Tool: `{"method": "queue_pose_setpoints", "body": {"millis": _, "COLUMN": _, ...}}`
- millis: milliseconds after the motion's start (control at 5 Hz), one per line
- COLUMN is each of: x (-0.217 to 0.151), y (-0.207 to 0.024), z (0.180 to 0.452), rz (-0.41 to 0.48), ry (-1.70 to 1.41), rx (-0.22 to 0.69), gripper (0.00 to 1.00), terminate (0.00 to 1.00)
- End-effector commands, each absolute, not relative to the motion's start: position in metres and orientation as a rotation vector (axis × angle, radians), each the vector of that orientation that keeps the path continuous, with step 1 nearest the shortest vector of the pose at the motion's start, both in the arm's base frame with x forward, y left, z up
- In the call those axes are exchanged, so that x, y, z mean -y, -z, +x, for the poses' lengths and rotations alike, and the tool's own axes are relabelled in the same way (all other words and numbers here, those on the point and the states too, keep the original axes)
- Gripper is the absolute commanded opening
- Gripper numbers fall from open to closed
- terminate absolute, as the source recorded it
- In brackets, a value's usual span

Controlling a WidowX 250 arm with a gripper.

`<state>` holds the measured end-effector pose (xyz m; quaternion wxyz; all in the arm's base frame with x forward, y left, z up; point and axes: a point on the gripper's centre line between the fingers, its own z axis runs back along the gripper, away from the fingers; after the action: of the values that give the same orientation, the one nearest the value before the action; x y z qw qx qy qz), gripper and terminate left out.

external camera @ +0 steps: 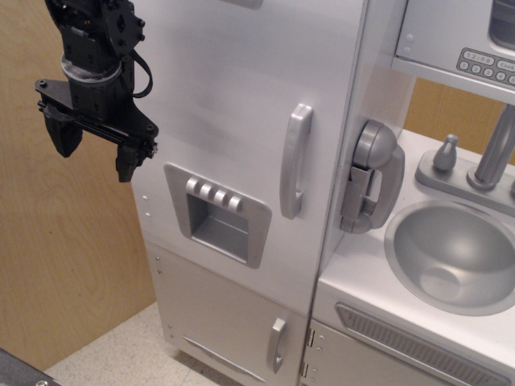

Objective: Open fridge

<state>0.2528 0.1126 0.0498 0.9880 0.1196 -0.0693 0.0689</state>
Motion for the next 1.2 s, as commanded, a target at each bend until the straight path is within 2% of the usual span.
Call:
{"method": "queue_pose_setpoints", "body": {"millis": 0, "x": -0.113, "y": -0.05, "z": 0.253, "rz": 0.24, "ry": -0.138, "rx": 0.139, "gripper": 1.0, "terminate": 0.0}}
{"method": "queue_pose_setpoints", "body": {"millis": 200, "x": -0.088, "y": -0.056, "z": 0.258, "rz": 0.195, "ry": -0.12, "rx": 0.138, "gripper": 1.0, "terminate": 0.0}}
{"method": "queue_pose_setpoints", "body": {"millis": 400, "x": -0.05, "y": -0.051, "z": 0.271, "rz": 0.129, "ry": -0.072, "rx": 0.14, "gripper": 1.0, "terminate": 0.0}}
{"method": "queue_pose_setpoints", "body": {"millis": 600, "x": -0.013, "y": -0.064, "z": 0.281, "rz": 0.095, "ry": -0.043, "rx": 0.228, "gripper": 1.0, "terminate": 0.0}}
{"method": "queue_pose_setpoints", "body": {"millis": 800, "x": 0.019, "y": -0.077, "z": 0.284, "rz": 0.05, "ry": -0.002, "rx": 0.277, "gripper": 1.0, "terminate": 0.0}}
{"method": "queue_pose_setpoints", "body": {"millis": 1000, "x": 0.039, "y": -0.081, "z": 0.291, "rz": 0.038, "ry": 0.018, "rx": 0.329, "gripper": 1.0, "terminate": 0.0}}
